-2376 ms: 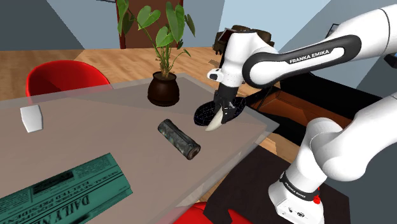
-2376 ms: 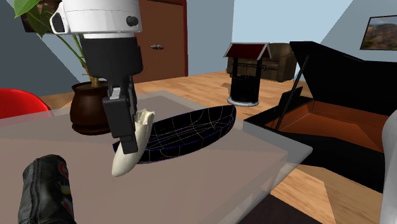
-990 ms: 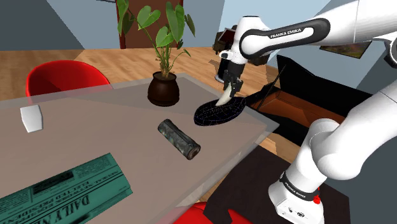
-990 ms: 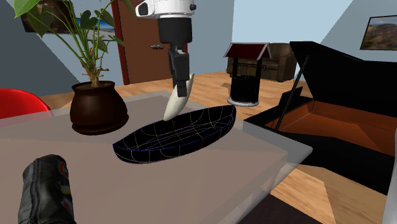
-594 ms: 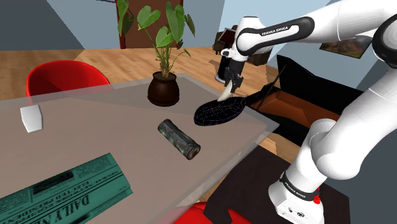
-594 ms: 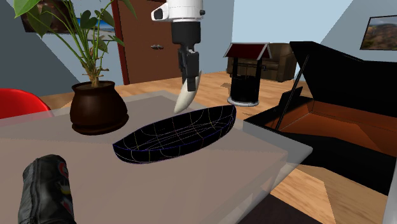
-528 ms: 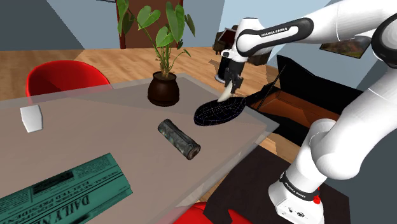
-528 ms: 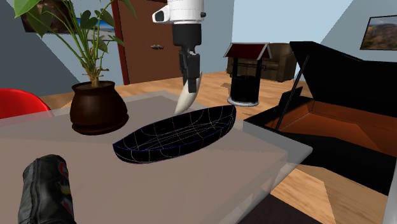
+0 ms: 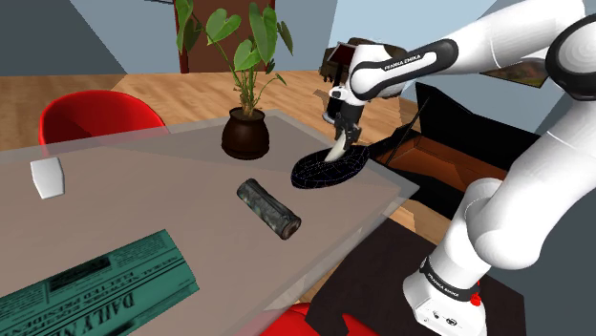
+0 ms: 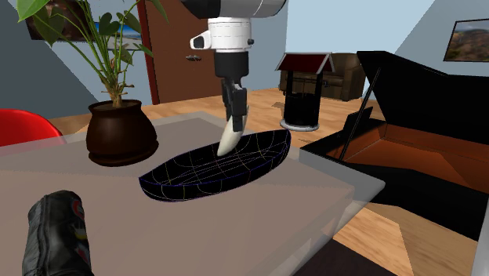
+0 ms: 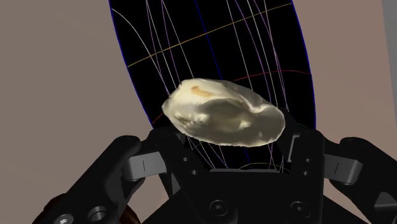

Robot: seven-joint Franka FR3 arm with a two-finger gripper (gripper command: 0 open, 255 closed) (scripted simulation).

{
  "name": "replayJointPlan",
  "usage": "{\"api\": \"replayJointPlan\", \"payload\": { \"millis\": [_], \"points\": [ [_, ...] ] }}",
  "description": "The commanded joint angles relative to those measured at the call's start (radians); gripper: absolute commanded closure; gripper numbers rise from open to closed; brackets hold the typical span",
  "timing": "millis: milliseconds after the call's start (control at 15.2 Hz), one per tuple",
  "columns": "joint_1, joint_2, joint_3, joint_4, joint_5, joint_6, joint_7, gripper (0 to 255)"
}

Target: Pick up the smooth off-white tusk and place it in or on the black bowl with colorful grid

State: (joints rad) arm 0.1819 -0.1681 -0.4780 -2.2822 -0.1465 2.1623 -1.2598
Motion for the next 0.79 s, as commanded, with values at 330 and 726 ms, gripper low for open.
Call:
{"api": "replayJointPlan", "payload": {
  "millis": [330, 726],
  "points": [
    [0.001, 0.042, -0.009, -0.046, 0.014, 0.086, -0.009, 255],
    [0.001, 0.042, -0.009, -0.046, 0.014, 0.086, -0.009, 255]
  ]
}}
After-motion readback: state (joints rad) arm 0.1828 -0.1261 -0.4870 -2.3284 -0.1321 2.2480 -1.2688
